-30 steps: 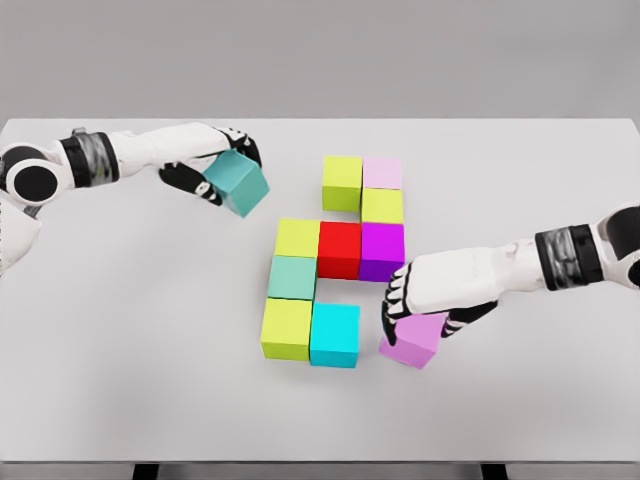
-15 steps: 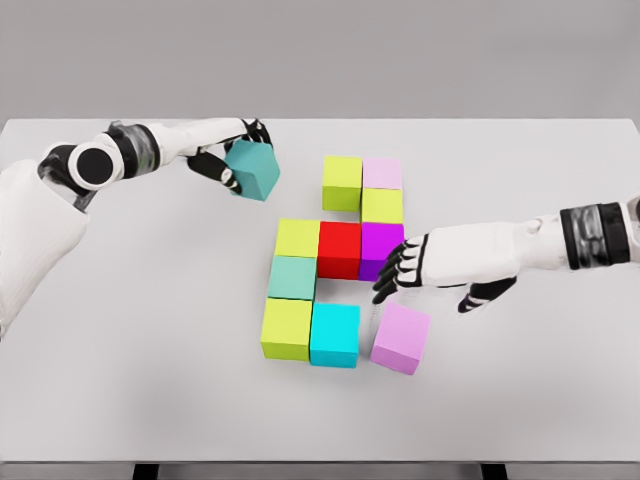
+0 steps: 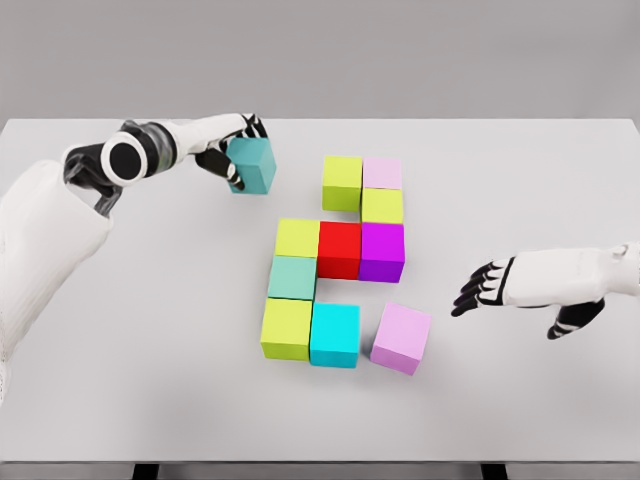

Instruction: Assemble the squares on the desktop into the number 2

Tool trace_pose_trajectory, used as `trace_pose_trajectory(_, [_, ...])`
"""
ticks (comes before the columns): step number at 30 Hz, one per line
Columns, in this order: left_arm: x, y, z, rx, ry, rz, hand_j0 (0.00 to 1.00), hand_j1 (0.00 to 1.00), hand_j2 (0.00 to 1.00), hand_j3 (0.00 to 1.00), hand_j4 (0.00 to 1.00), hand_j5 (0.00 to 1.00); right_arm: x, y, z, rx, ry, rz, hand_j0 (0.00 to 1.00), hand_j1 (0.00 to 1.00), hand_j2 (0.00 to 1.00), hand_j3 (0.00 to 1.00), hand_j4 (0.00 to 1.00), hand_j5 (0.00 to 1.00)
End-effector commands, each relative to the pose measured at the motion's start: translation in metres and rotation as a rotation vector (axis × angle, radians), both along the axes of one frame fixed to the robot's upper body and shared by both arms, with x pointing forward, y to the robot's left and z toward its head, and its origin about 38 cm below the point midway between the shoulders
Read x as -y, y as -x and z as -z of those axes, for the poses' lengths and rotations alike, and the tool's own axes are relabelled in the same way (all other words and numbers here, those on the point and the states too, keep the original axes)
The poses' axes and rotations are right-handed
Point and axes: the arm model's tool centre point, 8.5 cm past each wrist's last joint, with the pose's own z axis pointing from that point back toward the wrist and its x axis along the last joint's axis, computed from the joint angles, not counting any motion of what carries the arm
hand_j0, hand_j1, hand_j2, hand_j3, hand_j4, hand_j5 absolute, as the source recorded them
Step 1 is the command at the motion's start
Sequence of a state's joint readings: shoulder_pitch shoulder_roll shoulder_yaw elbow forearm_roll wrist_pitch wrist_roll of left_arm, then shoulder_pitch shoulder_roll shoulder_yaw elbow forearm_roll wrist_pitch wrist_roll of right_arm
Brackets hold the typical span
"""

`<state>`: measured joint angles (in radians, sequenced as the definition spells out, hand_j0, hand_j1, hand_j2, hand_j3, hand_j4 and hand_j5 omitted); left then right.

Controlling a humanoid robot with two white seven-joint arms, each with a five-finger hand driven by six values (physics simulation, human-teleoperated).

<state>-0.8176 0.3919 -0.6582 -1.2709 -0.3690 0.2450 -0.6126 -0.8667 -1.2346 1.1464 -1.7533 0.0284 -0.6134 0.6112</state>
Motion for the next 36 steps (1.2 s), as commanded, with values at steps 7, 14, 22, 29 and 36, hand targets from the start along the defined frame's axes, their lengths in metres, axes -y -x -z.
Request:
trace_pose_trajectory(7, [0.026, 0.000, -0.004, 0.047, -0.075, -0.058, 0.30, 0.30, 0.30, 0.30, 0.30, 0.30, -0.013, 0.009, 0.029, -0.049, 0.046, -0.057, 1.00, 1.00, 1.00, 1.00, 1.00, 1.00])
trace_pose_trajectory(14, [0.037, 0.005, -0.001, 0.053, -0.114, -0.054, 0.30, 0.30, 0.30, 0.30, 0.30, 0.30, -0.026, 0.004, 0.028, -0.036, 0.024, -0.084, 1.00, 1.00, 1.00, 1.00, 1.00, 1.00])
trace_pose_trajectory(22, [0.060, 0.007, 0.001, 0.059, -0.114, -0.055, 0.30, 0.30, 0.30, 0.30, 0.30, 0.30, -0.030, 0.000, 0.021, -0.015, 0.018, -0.093, 1.00, 1.00, 1.00, 1.00, 1.00, 1.00])
trace_pose_trajectory(29, [0.075, 0.011, 0.007, 0.047, -0.114, -0.090, 0.31, 0.31, 0.31, 0.31, 0.31, 0.31, -0.036, -0.002, 0.020, -0.010, 0.010, -0.105, 1.00, 1.00, 1.00, 1.00, 1.00, 1.00])
trace_pose_trajectory(36, [0.082, 0.013, 0.009, 0.051, -0.119, -0.098, 0.31, 0.31, 0.31, 0.31, 0.31, 0.31, -0.042, -0.006, 0.016, 0.005, -0.001, -0.118, 1.00, 1.00, 1.00, 1.00, 1.00, 1.00])
